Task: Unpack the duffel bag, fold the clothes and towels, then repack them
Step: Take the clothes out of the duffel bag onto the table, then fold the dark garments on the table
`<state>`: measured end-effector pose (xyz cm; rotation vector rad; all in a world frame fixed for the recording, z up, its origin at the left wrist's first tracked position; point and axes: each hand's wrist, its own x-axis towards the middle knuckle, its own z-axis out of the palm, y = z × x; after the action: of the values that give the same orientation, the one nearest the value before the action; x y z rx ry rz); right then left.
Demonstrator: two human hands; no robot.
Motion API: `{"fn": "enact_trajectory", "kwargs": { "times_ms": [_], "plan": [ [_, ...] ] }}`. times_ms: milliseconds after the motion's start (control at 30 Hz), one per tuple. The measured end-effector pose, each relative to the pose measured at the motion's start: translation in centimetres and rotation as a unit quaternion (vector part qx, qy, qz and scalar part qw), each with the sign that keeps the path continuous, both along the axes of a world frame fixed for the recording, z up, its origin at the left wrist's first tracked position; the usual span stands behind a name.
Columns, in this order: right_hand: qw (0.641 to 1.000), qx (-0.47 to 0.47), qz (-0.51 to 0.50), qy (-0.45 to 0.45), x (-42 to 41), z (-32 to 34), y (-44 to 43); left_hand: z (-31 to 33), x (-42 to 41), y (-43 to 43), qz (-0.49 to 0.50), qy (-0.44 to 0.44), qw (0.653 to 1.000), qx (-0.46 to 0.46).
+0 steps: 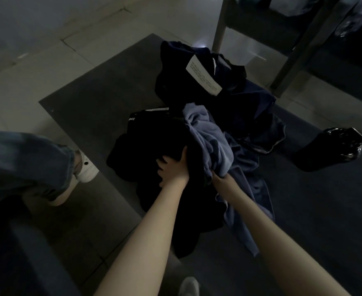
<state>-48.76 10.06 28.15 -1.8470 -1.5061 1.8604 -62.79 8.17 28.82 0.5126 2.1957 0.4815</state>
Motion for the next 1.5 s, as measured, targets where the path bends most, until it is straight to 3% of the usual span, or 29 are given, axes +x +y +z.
{"fn": "enact_trajectory", "kwargs": {
  "times_ms": [67, 233, 633, 1000, 1267, 1400, 1500],
  "plan": [
    [0.999, 0.010, -0.021, 0.025, 0.5, 0.2, -0.3, 0.6, -0.1, -0.5, 0.091, -0.060, 0.993, 0.045],
    [0.980, 0.158, -0.052, 0.113, 3.3, 1.0, -3.8, 0.5, 0.6, -4.8, 0.095, -0.068, 0.974, 0.195],
    [0.943, 0.332, -0.006, -0.003, 3.6, 1.2, -9.3, -0.9, 1.4, -8.1, 0.038, -0.040, 0.972, 0.230],
    [0.906, 0.422, -0.028, 0.021, 3.1, -1.1, -11.6, -1.1, 0.1, -10.9, 0.034, -0.021, 0.948, 0.317],
    [0.866, 0.493, -0.050, 0.071, 4.4, -4.3, -16.5, -2.0, 0.1, -13.2, 0.039, -0.135, 0.904, 0.403],
    [0.883, 0.459, -0.074, 0.060, 4.8, -4.6, -21.0, -1.1, 0.3, -16.0, 0.034, -0.166, 0.916, 0.363],
    [0.874, 0.485, 0.003, -0.002, 4.7, -4.0, -21.5, 0.2, -0.1, -16.8, -0.018, -0.135, 0.922, 0.363]
  ]
}}
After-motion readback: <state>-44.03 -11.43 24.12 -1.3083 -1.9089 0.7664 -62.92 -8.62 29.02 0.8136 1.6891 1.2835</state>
